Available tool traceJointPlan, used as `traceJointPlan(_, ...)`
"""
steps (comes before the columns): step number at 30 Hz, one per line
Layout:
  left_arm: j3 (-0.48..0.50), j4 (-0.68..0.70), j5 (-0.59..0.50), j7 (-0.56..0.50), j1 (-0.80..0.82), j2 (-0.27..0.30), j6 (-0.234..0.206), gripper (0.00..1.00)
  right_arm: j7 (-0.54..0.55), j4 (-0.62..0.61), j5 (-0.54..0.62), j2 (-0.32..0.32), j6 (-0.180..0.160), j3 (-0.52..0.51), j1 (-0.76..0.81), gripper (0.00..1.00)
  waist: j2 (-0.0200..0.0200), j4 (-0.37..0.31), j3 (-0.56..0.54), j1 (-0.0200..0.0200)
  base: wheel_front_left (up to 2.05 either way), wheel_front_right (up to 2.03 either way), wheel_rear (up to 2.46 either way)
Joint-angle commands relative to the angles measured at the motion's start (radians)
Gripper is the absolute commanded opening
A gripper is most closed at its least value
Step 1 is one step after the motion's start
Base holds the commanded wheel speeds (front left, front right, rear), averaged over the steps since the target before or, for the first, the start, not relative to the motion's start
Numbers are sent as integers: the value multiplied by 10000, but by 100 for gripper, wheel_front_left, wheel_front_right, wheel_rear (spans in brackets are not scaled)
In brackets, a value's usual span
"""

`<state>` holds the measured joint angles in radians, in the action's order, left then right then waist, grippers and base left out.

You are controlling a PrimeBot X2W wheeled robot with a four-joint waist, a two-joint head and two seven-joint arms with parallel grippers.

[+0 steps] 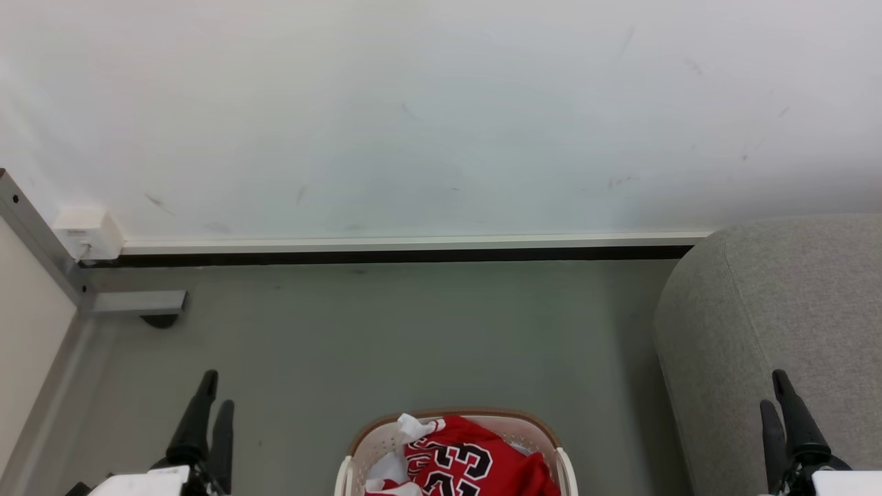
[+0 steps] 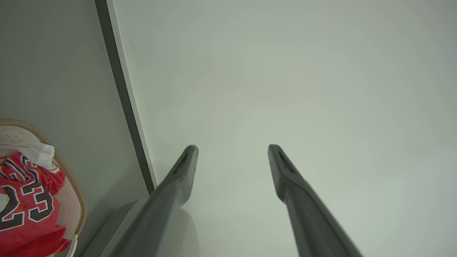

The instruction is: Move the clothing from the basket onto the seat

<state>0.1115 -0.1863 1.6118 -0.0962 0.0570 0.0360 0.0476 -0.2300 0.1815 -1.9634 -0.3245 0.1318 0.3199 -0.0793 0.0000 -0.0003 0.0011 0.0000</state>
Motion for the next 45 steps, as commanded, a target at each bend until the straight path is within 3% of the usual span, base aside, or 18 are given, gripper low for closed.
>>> traceJointPlan(1, 5, 261, -113, 106, 180, 84, 64, 100, -29, -252, 244, -18, -1, -107, -172, 100, 0, -3, 3, 0, 0, 0, 0)
traceJointPlan(9, -274, 699, -976, 571, 120, 361, 152, 100, -64, -486, 1023, 287, -2, -253, -169, 100, 0, -23, 20, 0, 0, 0, 0)
traceJointPlan(17, -241, 891, -2533, 923, 41, 434, 233, 100, -94, -698, 2731, 569, -4, -293, -156, 100, 0, -52, 34, 0, 0, 0, 0)
traceJointPlan(35, -424, 1194, -6695, 1604, -85, 644, 393, 100, -162, -183, 8436, 1123, -7, -1072, -179, 100, 0, -90, 47, 0, 0, 0, 0)
traceJointPlan(45, -689, 1217, -8550, 1931, -178, 783, 466, 100, -109, 551, 10436, 1386, -8, -1170, -229, 100, 0, -133, 48, 0, 0, 0, 0)
